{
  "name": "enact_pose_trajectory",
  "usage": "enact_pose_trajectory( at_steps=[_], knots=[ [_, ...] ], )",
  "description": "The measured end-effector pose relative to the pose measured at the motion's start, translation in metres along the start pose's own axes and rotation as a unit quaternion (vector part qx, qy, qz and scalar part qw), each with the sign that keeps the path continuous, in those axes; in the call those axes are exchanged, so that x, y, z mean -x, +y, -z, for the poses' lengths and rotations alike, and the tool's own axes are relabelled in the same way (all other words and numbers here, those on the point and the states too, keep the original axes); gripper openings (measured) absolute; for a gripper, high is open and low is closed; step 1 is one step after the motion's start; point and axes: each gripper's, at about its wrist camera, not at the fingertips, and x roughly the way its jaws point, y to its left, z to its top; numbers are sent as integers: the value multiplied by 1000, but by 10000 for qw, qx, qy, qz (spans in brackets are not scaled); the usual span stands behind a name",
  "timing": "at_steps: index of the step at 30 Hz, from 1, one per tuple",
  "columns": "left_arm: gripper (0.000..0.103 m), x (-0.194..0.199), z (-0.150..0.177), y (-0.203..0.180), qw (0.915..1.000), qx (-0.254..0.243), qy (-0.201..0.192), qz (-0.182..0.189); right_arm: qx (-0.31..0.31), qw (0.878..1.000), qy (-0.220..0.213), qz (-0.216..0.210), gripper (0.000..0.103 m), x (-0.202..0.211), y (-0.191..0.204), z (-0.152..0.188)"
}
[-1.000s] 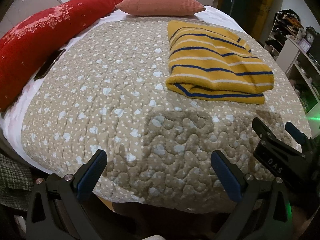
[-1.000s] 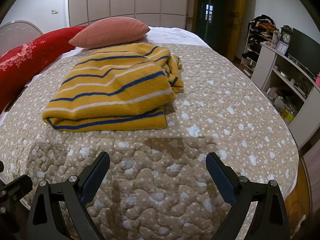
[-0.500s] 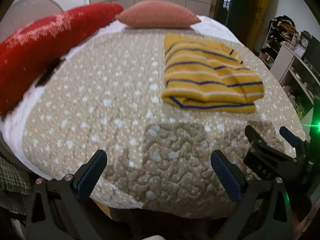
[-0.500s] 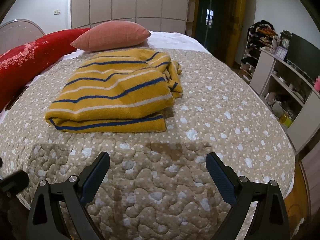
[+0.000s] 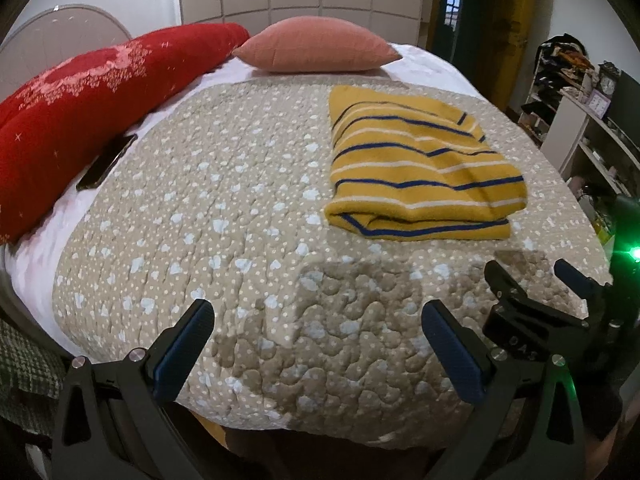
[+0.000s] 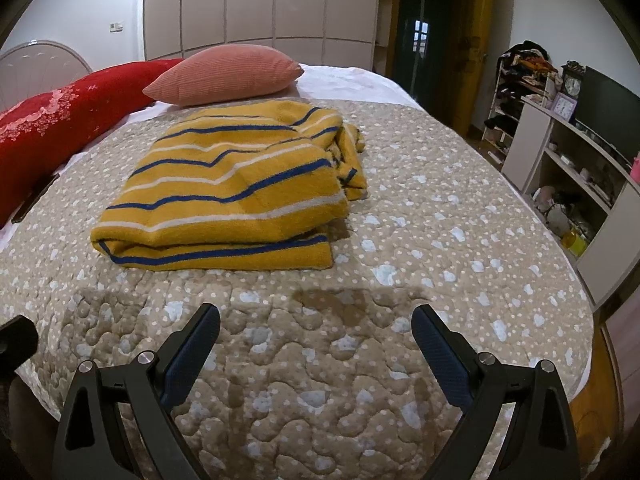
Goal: Fold small clothes
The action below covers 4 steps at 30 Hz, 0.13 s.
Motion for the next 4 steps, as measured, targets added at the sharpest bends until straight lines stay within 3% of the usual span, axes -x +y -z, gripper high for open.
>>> enact_pose_trajectory(
  at_steps=[4],
  knots=[
    [103, -7, -1, 4, 9999, 73, 100, -45, 57, 9999, 86, -113, 99, -8, 4, -2]
  ],
)
